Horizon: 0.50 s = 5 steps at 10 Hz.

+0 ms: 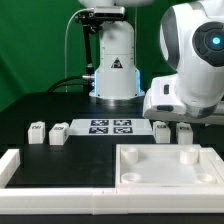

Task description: Assemble one leg

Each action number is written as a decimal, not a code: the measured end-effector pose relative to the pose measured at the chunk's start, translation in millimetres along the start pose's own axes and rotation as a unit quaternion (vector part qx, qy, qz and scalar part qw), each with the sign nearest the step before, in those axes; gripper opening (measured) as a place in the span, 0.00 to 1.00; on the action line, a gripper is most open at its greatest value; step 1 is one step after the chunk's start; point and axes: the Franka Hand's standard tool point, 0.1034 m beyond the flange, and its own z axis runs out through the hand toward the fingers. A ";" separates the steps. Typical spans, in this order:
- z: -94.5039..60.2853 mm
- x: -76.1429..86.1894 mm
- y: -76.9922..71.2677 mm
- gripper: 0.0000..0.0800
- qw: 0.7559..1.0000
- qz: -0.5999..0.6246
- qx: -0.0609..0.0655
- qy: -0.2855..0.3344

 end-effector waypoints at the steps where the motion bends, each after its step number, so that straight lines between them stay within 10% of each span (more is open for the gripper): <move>1: 0.1 -0.2 -0.5 0.81 1.000 0.001 0.000 0.000; 5: -1.2 0.0 1.6 0.81 1.000 -0.012 0.000 -0.001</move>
Offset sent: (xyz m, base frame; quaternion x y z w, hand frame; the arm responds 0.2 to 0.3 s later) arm 0.0000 0.0000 0.0000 0.0000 0.0000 0.0000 1.0000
